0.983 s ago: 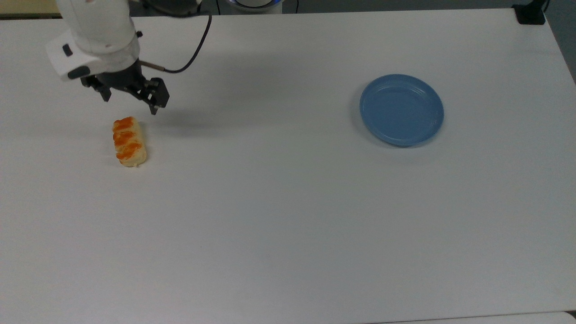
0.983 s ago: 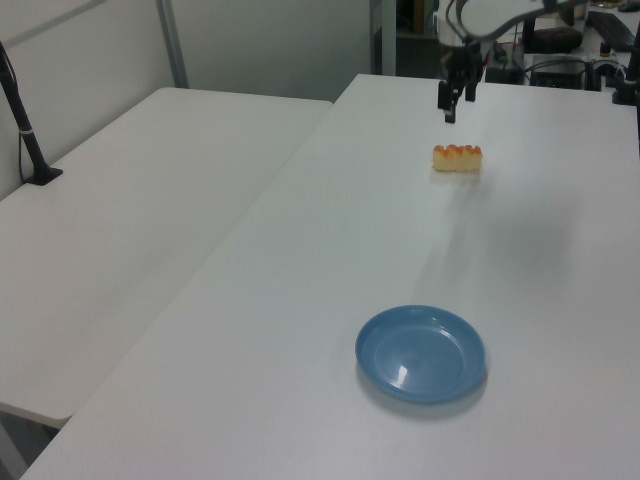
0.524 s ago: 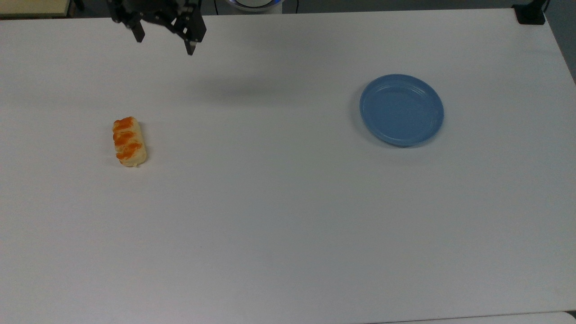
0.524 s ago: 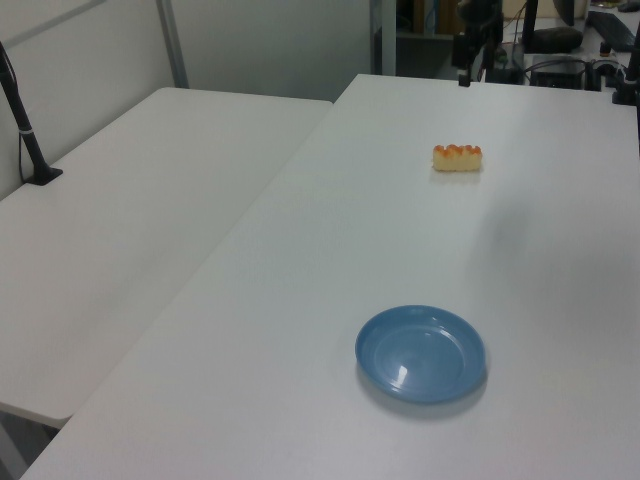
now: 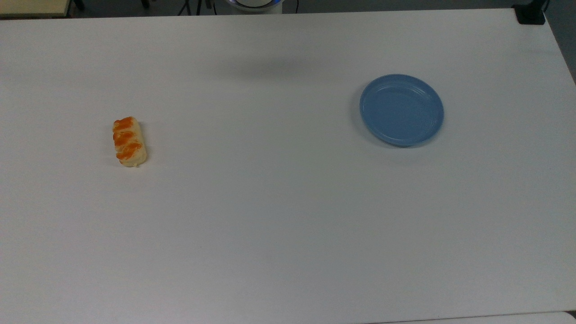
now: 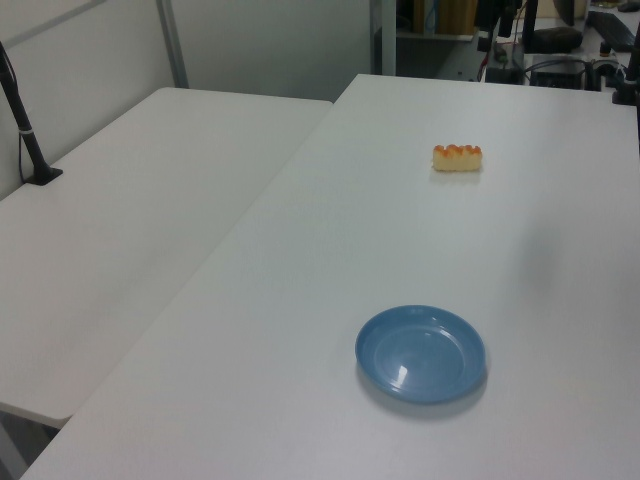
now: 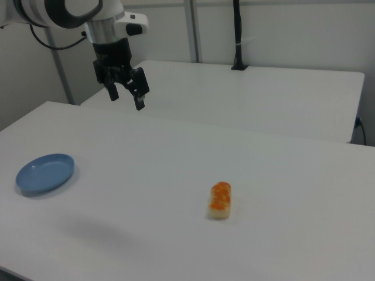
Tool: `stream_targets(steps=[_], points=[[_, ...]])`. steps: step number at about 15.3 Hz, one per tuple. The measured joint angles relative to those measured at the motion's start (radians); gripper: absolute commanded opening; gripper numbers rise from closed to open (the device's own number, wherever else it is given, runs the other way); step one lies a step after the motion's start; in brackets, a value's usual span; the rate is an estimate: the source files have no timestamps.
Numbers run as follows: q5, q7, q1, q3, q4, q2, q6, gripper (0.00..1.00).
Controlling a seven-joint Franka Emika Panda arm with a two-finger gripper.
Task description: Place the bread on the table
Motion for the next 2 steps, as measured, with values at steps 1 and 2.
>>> stream_targets(steps=[1,2], points=[[0.0,-0.009,0.007,0.0,-0.003,0.002,0.006,1.0],[0.0,-0.017,0.013,0.0,-0.006,0.007,0.011,1.0]])
